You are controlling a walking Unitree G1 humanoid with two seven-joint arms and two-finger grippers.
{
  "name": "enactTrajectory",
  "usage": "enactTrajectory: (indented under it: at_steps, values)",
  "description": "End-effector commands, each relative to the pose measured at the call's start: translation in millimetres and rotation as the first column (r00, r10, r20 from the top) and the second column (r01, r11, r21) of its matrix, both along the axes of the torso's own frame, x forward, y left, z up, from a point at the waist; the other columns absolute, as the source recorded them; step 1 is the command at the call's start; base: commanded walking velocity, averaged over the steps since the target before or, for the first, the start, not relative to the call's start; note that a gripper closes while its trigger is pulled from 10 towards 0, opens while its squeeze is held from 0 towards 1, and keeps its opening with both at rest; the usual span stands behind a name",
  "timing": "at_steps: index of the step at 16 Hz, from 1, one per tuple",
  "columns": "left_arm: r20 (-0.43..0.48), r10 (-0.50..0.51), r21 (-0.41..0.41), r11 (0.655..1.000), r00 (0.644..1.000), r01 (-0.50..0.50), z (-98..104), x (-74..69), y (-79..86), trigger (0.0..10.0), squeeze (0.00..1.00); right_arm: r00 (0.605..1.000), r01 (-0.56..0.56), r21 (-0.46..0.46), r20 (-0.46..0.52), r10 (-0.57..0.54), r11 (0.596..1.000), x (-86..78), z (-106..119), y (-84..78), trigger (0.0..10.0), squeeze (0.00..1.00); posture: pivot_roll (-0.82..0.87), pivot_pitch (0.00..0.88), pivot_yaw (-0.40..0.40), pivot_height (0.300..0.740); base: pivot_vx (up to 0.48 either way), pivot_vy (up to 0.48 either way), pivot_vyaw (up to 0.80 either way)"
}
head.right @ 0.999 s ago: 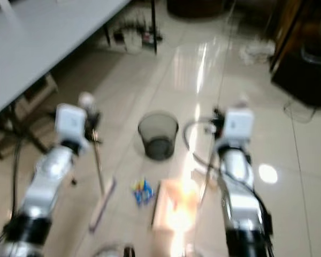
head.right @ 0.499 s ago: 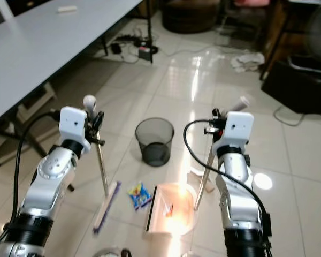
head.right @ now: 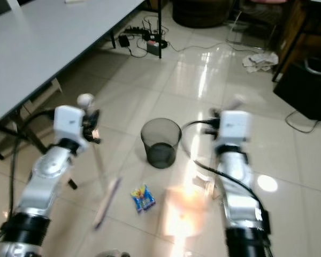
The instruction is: Sweep floor
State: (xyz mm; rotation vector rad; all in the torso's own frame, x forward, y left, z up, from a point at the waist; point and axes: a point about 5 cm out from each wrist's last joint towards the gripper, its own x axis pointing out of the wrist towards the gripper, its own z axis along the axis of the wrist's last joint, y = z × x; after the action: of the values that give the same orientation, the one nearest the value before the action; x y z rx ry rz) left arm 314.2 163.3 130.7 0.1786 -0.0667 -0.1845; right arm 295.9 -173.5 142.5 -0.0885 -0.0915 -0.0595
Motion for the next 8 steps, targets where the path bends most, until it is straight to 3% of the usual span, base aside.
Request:
enactTrajectory:
  at_steps: [1, 4, 8]
  values:
    - [0.042, -0.018, 0.004, 1.0, 0.999, 0.018, 8.8, 1.5, -6.2, 10.0, 0.0, 0.999, 0.022, -0.015, 0.03, -0.021, 1.0, -0.1, 6.0, -7.7, 10.0, 0.0, -0.01, 0.023, 0.063, 0.74, 0.364, 0.0, 0.41]
    - [0.042, -0.015, 0.006, 1.0, 0.999, 0.015, 8.7, 1.6, -5.0, 10.0, 0.0, 0.999, 0.009, 0.034, 0.036, -0.01, 0.999, 0.1, 5.3, -5.7, 10.0, 0.0, -0.01, 0.025, 0.064, 0.74, 0.364, 0.0, 0.0]
    - [0.042, -0.015, 0.008, 1.0, 0.999, 0.015, 8.3, 1.9, -4.8, 10.0, 0.0, 0.999, 0.006, 0.034, 0.034, -0.007, 0.999, -0.8, 3.9, -6.8, 10.0, 0.0, -0.01, 0.027, 0.067, 0.74, 0.362, 0.0, 0.0]
